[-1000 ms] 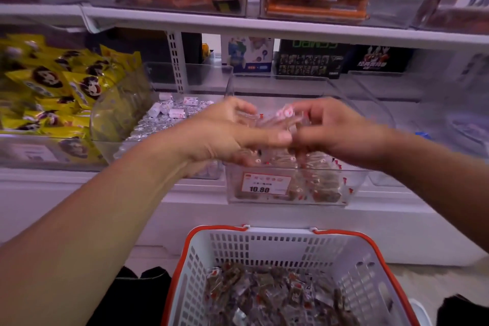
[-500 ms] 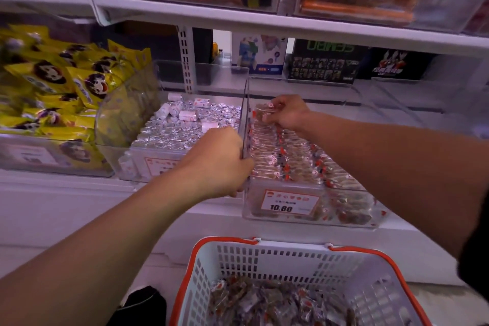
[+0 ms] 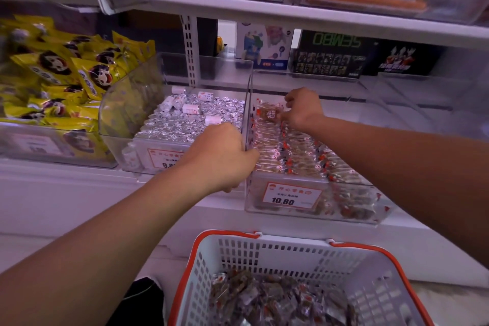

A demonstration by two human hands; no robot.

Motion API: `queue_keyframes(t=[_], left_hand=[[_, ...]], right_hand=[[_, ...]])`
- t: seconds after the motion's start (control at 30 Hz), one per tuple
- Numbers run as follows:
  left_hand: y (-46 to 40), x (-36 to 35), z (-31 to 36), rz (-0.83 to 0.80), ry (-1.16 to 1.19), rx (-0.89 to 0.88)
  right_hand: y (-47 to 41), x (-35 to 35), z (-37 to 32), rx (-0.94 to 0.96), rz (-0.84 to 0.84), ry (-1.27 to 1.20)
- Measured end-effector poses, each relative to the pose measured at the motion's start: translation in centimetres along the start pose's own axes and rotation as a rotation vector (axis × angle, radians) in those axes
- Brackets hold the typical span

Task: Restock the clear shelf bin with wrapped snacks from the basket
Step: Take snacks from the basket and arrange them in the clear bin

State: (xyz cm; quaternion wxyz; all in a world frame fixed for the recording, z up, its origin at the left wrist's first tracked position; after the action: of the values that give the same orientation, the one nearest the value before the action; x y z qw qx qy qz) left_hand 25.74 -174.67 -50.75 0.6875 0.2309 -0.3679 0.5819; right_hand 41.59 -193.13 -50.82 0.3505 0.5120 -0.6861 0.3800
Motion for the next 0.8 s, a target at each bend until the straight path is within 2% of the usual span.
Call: queue_keyframes(t=[0.13,0.3,0.47,0.67,0.73,0.8], left_hand=[[-0.2,-1.3,-0.1,-0.106,0.048,0.052],[-0.5,-0.5,0.5,-0.050,0.156,0.060],[-0.1,-0.7,1.1,-0.066,0.202,0.056],[1.3,-1.6,1.7,-0.072,0.152,0.000],[1.9,-1.5,1.9,-0.110,0.162,0.038],[3.3,-0.8,1.1,-0.228,0.115,0.121]], right_hand=[[-0.2,-0.7,0.4,-0.117,-0.044,-0.182],[-0.2,-0.5,-0.1,-0.130,-0.072,-0.208],[0.3,0.9,-0.4,-0.074,-0.241,-0.031],[3.7,2.3,-0.5,-0.001,-0.315,0.209],[5.9,4.7,-1.7,0.102,-0.244,0.288],[9.6,8.4,-3.3,0.289,-0.018,0.235]])
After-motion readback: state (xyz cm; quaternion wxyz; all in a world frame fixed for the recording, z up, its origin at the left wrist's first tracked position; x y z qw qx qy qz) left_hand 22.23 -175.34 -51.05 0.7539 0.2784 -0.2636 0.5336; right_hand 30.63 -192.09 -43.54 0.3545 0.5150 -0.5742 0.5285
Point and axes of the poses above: each hand's wrist, its own y-axis away from the middle knuckle, its own x-axis out of the back of the hand, z = x × y, the point moved 8 cm from there along -y, towards the middle knuckle, and after that the axes turned 8 degrees about -x, right-handed, at the moved point
